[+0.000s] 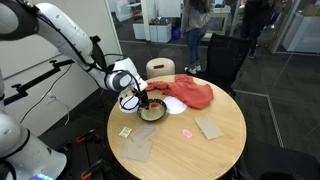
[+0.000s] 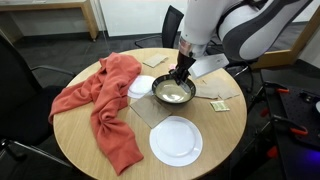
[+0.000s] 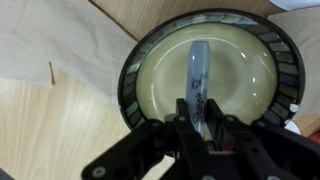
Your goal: Put the marker in the bowl
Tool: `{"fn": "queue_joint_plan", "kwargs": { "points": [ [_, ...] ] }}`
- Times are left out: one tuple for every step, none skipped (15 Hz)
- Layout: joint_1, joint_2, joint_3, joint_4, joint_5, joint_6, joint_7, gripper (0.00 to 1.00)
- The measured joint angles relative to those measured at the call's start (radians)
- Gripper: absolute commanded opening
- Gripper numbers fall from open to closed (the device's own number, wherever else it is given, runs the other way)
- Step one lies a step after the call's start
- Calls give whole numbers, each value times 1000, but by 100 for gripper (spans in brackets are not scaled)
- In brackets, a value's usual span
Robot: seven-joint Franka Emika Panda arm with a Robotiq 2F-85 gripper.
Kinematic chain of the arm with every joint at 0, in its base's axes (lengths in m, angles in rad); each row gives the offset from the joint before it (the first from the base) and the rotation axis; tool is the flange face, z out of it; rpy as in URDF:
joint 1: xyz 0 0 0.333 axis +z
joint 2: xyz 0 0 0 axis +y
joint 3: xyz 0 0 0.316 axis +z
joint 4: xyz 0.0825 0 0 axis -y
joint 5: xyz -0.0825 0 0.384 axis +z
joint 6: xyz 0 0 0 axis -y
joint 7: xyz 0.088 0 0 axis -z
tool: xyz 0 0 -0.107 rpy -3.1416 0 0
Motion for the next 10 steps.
{"fn": "queue_joint_plan", "kwargs": {
  "points": [
    [-7, 6, 5, 1, 0, 0, 0, 34],
    [-11, 11, 7, 1, 0, 0, 0, 51],
    [-12, 14, 8, 2, 0, 0, 0, 56],
    [-12, 16, 8, 2, 0, 0, 0, 63],
    [-12, 16, 8, 3, 0, 0, 0, 71],
    [-12, 16, 8, 4, 0, 0, 0, 78],
    [-12, 16, 8, 5, 0, 0, 0, 86],
    [-12, 16, 8, 5, 0, 1, 0, 93],
    [-12, 16, 9, 5, 0, 1, 0, 99],
    [-13, 15, 11, 5, 0, 1, 0, 100]
  ]
}}
